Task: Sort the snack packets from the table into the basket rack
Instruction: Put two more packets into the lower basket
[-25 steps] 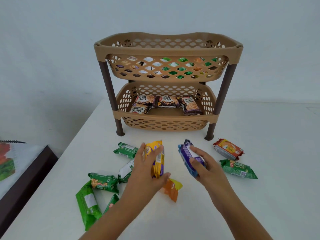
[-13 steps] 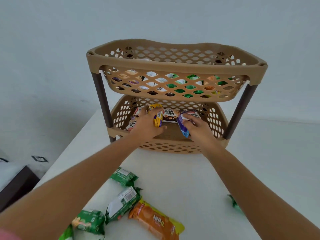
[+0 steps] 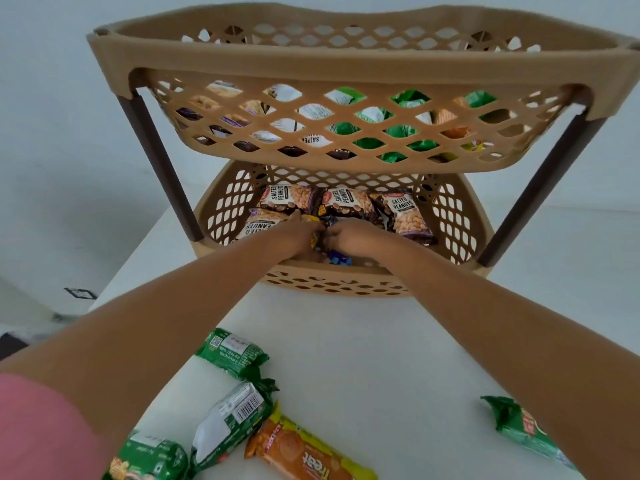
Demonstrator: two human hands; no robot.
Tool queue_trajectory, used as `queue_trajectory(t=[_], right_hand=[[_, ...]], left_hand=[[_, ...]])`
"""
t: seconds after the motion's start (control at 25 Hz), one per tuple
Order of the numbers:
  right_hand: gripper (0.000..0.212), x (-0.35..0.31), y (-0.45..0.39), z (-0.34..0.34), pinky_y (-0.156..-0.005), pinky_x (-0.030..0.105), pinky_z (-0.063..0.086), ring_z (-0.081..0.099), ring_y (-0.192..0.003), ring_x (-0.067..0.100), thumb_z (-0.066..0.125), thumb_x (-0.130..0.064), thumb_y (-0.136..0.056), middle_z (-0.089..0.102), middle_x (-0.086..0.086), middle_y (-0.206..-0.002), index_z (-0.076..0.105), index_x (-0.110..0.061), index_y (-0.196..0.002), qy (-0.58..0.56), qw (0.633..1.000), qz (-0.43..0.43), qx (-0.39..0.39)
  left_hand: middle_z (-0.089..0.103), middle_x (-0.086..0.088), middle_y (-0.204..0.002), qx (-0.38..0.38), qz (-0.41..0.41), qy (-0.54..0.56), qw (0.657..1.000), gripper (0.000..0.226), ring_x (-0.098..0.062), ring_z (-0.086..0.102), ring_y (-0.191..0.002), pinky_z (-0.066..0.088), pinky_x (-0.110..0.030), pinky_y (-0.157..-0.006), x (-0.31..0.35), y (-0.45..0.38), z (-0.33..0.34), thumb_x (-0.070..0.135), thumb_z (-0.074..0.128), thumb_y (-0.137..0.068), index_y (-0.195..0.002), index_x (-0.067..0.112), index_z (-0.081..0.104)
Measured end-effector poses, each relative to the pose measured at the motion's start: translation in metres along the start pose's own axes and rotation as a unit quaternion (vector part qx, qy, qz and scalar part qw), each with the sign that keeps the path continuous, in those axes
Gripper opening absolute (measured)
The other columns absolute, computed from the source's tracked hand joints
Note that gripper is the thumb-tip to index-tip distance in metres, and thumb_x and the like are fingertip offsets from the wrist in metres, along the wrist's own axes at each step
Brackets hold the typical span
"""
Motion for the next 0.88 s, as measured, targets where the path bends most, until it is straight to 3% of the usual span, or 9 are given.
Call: queue_trajectory(t=[0.12, 0.28, 0.36, 0.44, 0.48, 0.56, 0.64, 0.76, 0.88], right_hand=[[0.037, 0.001, 0.003, -0.019, -0.079, 0.030, 0.042, 0.054, -0.108, 0.027, 0.032, -0.017, -0.100, 0.049, 0.016, -0.135, 0.047, -0.010, -0.133, -0.077, 0.996, -0.004, 0.043], [0.033, 0.013, 0.029, -0.042, -0.046, 0.019, 0.034, 0.044, -0.059, 0.009, 0.034, -0.019, -0.099, 0.054, 0.011, -0.130, 0.046, -0.019, -0.130, -0.185, 0.974, 0.013, 0.127], [0.031, 0.005, 0.059, -0.052, -0.051, 0.013, 0.036, 0.053, -0.070, 0.008, 0.038, -0.021, -0.098, 0.054, 0.008, -0.133, 0.046, -0.021, -0.129, -0.207, 0.962, -0.027, 0.178], [0.029, -0.008, 0.103, -0.050, -0.074, 0.008, 0.041, 0.059, -0.103, 0.006, 0.043, -0.019, -0.097, 0.055, 0.003, -0.134, 0.050, -0.021, -0.125, -0.241, 0.935, -0.101, 0.238], [0.027, -0.014, 0.129, -0.046, -0.080, 0.007, 0.042, 0.058, -0.107, 0.001, 0.044, -0.017, -0.096, 0.060, 0.000, -0.127, 0.054, -0.020, -0.121, -0.245, 0.920, -0.136, 0.275], [0.025, -0.021, 0.175, -0.031, -0.079, 0.007, 0.049, 0.063, -0.094, -0.006, 0.043, -0.014, -0.096, 0.068, -0.006, -0.107, 0.061, -0.021, -0.111, -0.246, 0.897, -0.175, 0.322], [0.026, -0.021, 0.199, 0.000, -0.078, 0.017, 0.053, 0.068, -0.088, 0.001, 0.042, -0.014, -0.096, 0.068, -0.008, -0.098, 0.062, -0.028, -0.104, -0.270, 0.903, -0.156, 0.295], [0.024, -0.024, 0.219, 0.060, -0.085, 0.028, 0.053, 0.066, -0.093, 0.009, 0.044, -0.023, -0.094, 0.068, -0.009, -0.103, 0.060, -0.037, -0.104, -0.241, 0.941, -0.109, 0.209], [0.027, -0.041, 0.234, 0.113, -0.096, 0.018, 0.041, 0.058, -0.109, 0.005, 0.049, -0.021, -0.093, 0.063, -0.012, -0.120, 0.062, -0.033, -0.114, -0.189, 0.961, -0.134, 0.150]], left_hand=[[0.004, -0.017, -0.156, 0.022, 0.013, 0.016, 1.000, 0.087, -0.037, 0.014, -0.141, 0.027, -0.049, -0.109, -0.004, -0.003, -0.016, 0.052, 0.060, -0.080, -0.146, 0.031, 0.007], [0.026, -0.013, -0.152, 0.109, 0.054, 0.051, 0.991, 0.077, -0.033, 0.031, -0.135, 0.034, -0.046, -0.106, -0.008, 0.026, -0.044, 0.050, 0.058, -0.083, -0.145, 0.024, 0.020], [0.034, -0.011, -0.147, 0.193, 0.077, 0.079, 0.975, 0.063, -0.031, 0.036, -0.131, 0.037, -0.043, -0.103, -0.011, 0.059, -0.061, 0.040, 0.058, -0.086, -0.140, 0.020, 0.032], [0.040, -0.012, -0.143, 0.254, 0.104, 0.114, 0.955, 0.052, -0.030, 0.038, -0.129, 0.035, -0.041, -0.103, -0.014, 0.101, -0.062, 0.030, 0.056, -0.088, -0.136, 0.018, 0.040], [0.042, -0.012, -0.140, 0.278, 0.114, 0.126, 0.946, 0.047, -0.030, 0.039, -0.128, 0.034, -0.040, -0.104, -0.016, 0.125, -0.056, 0.023, 0.055, -0.089, -0.134, 0.016, 0.043], [0.046, -0.013, -0.135, 0.315, 0.127, 0.145, 0.929, 0.038, -0.030, 0.043, -0.123, 0.035, -0.038, -0.101, -0.020, 0.174, -0.035, 0.010, 0.053, -0.089, -0.127, 0.013, 0.051], [0.047, -0.011, -0.135, 0.322, 0.104, 0.157, 0.928, 0.034, -0.029, 0.044, -0.121, 0.035, -0.036, -0.100, -0.033, 0.219, -0.008, 0.008, 0.053, -0.089, -0.122, 0.015, 0.056], [0.042, -0.004, -0.141, 0.312, 0.021, 0.170, 0.934, 0.030, -0.026, 0.038, -0.129, 0.029, -0.039, -0.106, -0.061, 0.280, 0.040, 0.018, 0.057, -0.089, -0.118, 0.022, 0.057], [0.048, -0.004, -0.133, 0.279, -0.057, 0.206, 0.936, 0.033, -0.024, 0.043, -0.121, 0.034, -0.035, -0.101, -0.074, 0.328, 0.089, 0.029, 0.061, -0.085, -0.117, 0.025, 0.057]])
Point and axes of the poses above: each hand's wrist, its own y-axis away from the middle knuckle, its own z-axis out of the palm, x = y × z, the point moved 8 cm from there along -y, towards the middle knuckle
